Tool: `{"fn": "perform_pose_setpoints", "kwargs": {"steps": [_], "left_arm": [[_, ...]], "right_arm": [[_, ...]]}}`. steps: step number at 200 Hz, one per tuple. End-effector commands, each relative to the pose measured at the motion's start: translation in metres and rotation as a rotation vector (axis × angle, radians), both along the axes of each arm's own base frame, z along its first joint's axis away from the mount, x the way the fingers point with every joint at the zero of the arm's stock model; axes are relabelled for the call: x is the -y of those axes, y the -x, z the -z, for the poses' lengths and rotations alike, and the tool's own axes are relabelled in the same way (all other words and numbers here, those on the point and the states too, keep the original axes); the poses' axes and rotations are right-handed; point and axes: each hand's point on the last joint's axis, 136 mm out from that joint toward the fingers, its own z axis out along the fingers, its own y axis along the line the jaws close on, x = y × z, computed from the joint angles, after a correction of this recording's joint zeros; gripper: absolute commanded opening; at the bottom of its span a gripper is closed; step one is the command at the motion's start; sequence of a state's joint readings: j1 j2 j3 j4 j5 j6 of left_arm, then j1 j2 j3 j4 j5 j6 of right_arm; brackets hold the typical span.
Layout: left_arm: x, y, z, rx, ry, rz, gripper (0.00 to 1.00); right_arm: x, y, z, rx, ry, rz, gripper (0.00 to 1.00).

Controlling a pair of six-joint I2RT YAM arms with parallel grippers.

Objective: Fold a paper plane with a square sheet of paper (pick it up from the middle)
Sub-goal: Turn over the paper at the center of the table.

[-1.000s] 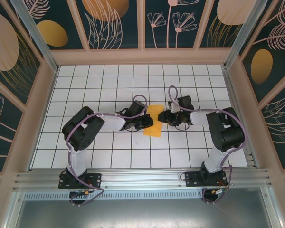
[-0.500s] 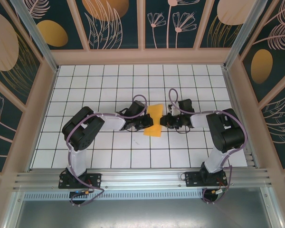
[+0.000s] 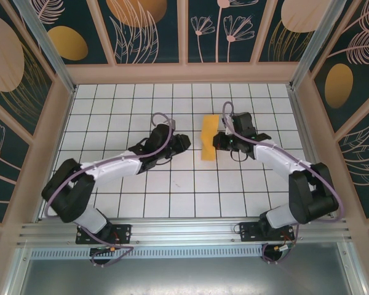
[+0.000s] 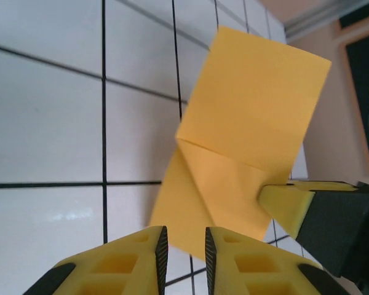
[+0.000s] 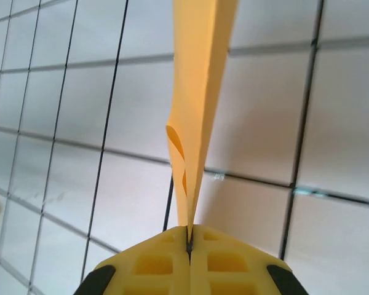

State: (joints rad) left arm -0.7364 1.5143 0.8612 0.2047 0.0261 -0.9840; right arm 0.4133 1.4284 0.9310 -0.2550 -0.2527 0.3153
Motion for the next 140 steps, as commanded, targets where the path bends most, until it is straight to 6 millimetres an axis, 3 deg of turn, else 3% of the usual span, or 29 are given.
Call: {"fn": "perform_pose_setpoints", "kwargs": {"steps": [1,10,30,63,116,140], "left_arm": [[-0.058,-0.005,0.014,-0.009,-0.089,-0.207,0.27],[-0.072,-0.005,0.011,-0.001,-0.085,-0.246,0.28],[-0.098,-0.001,0.010,0.009,-0.081,-0.319,0.29],[-0.132,0.007,-0.001,0.045,-0.083,-0.425,0.29],[-0.187,0.028,-0.027,0.120,-0.085,-0.618,0.25],[-0.199,0.035,-0.036,0.144,-0.095,-0.646,0.25]], "right_arm": [[0.058,0.005,-0.005,0.039,0.496,0.117,0.01],[0.067,0.004,-0.010,0.053,0.619,0.136,0.01],[0.059,0.010,-0.010,0.067,0.803,0.076,0.02],[0.032,0.023,0.019,0.047,1.020,-0.062,0.02],[-0.067,0.063,0.080,-0.055,0.881,-0.243,0.10],[-0.093,0.078,0.103,-0.129,0.799,-0.276,0.17]]}}
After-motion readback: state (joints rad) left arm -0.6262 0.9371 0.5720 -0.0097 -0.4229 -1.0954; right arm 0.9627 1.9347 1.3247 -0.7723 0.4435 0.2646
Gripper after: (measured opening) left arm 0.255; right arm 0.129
